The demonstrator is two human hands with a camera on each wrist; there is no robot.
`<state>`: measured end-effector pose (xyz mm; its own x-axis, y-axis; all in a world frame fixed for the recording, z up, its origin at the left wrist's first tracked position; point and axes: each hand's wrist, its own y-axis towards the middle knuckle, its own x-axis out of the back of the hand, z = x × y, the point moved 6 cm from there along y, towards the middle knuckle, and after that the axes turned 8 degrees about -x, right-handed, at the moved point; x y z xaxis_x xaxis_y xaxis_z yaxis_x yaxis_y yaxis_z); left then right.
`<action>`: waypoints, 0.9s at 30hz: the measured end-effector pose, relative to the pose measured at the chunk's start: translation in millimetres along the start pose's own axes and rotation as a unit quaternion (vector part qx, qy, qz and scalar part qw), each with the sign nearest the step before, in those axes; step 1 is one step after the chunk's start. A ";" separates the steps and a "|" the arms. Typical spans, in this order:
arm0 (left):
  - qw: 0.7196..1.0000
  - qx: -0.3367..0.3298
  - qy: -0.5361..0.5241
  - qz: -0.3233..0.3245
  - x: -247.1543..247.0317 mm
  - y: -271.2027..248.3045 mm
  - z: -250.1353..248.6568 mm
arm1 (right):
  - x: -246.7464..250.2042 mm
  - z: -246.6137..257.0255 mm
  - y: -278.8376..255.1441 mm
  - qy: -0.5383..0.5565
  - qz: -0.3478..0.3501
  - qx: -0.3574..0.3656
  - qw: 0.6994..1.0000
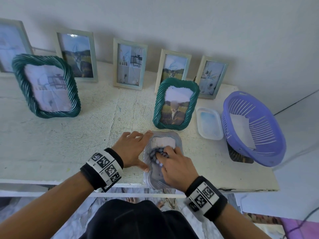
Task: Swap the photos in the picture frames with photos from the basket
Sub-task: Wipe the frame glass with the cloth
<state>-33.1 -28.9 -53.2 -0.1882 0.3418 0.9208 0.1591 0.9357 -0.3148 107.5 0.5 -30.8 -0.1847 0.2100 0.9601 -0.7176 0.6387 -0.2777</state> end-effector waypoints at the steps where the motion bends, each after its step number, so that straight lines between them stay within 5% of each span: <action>1: 1.000 0.000 -0.001 0.001 1.0 0.1 -0.5 | 2.2 -1.0 10.1 -0.003 0.001 -0.008 1.000; 7: 1.000 0.004 0.005 0.011 0.1 0.5 -0.1 | 13.2 -5.7 40.1 -0.012 0.011 -0.035 0.999; 20: 1.000 0.006 0.007 0.018 0.4 2.2 1.3 | -10.0 -16.2 -54.3 0.013 0.066 0.018 0.998; 27: 1.000 -0.003 0.014 0.017 2.2 2.5 -2.1 | 6.1 -33.3 -16.7 -0.046 0.027 -0.017 0.998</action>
<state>-31.0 -26.0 -51.5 -0.1564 0.3705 0.9156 0.1710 0.9231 -0.3444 140.7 15.8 -21.4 -0.2845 0.1756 0.9424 -0.6821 0.6537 -0.3277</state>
